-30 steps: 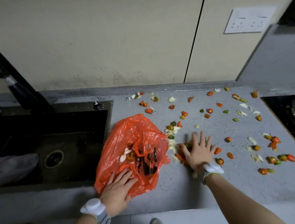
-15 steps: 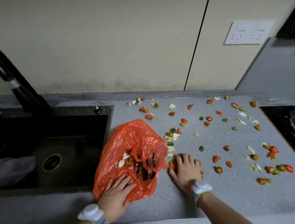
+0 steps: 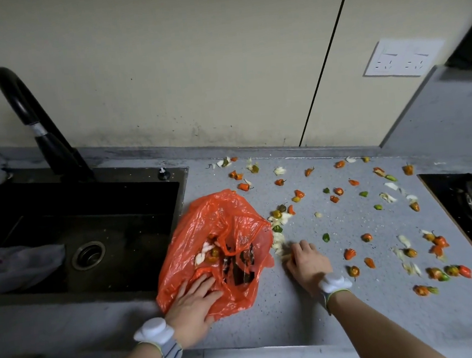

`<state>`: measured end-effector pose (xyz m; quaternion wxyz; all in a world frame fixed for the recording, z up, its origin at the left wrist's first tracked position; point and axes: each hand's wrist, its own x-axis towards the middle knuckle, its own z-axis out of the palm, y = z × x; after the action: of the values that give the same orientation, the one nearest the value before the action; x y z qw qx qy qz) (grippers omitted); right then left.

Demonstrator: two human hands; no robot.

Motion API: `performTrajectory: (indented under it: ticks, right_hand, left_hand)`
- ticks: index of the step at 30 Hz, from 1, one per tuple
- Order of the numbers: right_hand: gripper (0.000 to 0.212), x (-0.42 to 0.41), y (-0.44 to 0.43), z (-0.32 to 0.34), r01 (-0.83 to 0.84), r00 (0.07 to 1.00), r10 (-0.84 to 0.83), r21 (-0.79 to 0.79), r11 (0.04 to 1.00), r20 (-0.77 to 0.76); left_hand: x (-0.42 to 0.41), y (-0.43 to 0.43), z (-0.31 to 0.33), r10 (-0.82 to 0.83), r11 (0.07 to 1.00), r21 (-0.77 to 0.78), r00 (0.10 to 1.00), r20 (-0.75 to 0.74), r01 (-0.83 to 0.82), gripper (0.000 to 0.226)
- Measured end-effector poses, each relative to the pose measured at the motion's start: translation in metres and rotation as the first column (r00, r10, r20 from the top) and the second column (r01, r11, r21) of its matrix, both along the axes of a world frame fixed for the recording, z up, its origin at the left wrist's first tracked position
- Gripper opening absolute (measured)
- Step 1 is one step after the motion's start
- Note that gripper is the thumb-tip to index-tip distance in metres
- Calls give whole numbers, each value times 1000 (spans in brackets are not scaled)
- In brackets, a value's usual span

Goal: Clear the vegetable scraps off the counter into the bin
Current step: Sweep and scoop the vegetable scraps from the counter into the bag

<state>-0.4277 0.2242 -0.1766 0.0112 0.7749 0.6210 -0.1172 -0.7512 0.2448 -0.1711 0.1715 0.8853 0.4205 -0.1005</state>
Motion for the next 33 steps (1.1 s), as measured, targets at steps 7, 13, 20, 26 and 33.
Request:
performTrajectory:
  ticks: [7, 13, 20, 26, 33]
  right_hand:
    - [15, 18, 12, 28, 490, 818, -426, 82, 868, -386]
    - [18, 21, 33, 50, 772, -311, -445, -496, 397, -840]
    - [22, -48, 69, 76, 466, -767, -133, -687, 557, -628]
    - [28, -125, 99, 84, 345, -746, -219, -646, 681, -629]
    - [16, -167, 102, 53, 374, -516, -336, -560, 739, -788]
  left_hand:
    - [0, -4, 6, -16, 1000, 20, 1000, 21, 15, 56]
    - [4, -5, 10, -19, 998, 52, 999, 34, 18, 49]
    - [5, -10, 17, -23, 999, 40, 997, 67, 20, 47]
    - [5, -12, 22, -16, 1000, -3, 997, 69, 16, 48]
    - [1, -15, 30, -5, 1000, -9, 995, 104, 6, 47]
